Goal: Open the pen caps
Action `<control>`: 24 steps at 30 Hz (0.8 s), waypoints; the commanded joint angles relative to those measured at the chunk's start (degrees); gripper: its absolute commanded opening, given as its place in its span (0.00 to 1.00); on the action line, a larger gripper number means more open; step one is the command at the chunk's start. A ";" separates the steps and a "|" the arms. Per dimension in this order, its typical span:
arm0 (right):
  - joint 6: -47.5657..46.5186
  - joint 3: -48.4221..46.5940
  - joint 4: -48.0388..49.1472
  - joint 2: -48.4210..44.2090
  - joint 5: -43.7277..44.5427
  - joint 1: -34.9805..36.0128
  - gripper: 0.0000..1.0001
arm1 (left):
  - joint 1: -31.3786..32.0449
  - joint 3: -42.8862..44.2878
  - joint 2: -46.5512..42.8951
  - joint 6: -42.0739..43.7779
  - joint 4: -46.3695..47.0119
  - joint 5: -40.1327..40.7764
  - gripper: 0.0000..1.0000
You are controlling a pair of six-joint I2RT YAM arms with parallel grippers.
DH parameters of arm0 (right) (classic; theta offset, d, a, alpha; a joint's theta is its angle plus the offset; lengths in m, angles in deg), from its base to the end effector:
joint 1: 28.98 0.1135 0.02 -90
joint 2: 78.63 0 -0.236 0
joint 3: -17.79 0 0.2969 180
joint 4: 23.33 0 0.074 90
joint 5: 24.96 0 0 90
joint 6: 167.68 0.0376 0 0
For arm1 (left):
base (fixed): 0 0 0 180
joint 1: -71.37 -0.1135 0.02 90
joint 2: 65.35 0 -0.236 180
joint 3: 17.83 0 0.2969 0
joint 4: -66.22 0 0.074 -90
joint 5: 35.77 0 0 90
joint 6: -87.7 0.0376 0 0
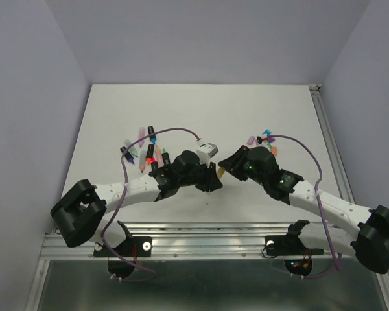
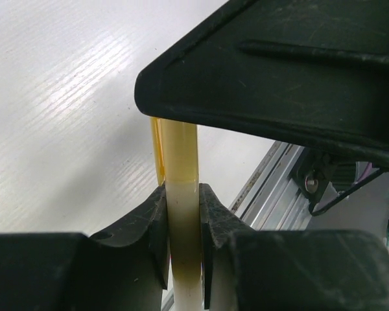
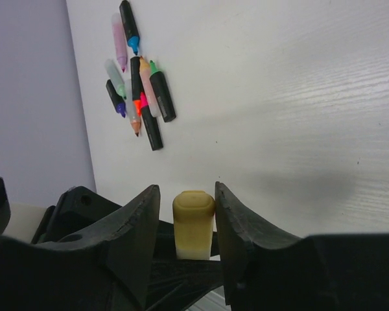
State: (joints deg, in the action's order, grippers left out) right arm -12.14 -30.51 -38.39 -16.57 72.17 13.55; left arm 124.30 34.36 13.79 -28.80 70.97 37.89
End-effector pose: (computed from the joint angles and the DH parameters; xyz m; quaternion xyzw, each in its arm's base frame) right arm 0.2208 0.1962 0.1977 0.2024 0.8356 0.3797 0.3416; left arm 0.1978 -0.2793 0.1691 0.2650 0.7817 -0.4435 0.3493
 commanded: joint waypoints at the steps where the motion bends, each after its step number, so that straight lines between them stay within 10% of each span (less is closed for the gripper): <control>1: -0.15 0.17 6.48 0.25 1.56 1.16 0.46 | 1.30 2.09 -1.79 -1.97 3.28 0.43 0.00; 12: -0.85 -2.20 6.39 3.77 4.81 4.06 0.47 | 1.74 2.62 -2.14 -2.85 2.40 2.98 0.00; 19: -1.20 -2.56 4.46 3.15 10.08 5.11 0.06 | 1.83 3.15 -2.49 -4.95 1.09 3.77 0.00; 24: -2.26 -4.92 -0.54 5.08 20.70 5.20 0.01 | 2.01 1.92 -7.14 -7.95 -2.33 5.78 0.00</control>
State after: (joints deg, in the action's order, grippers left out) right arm -12.91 -30.88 -36.05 -12.52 80.94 18.53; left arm 125.74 34.86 12.69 -33.96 69.55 42.19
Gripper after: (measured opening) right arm 0.341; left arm 0.284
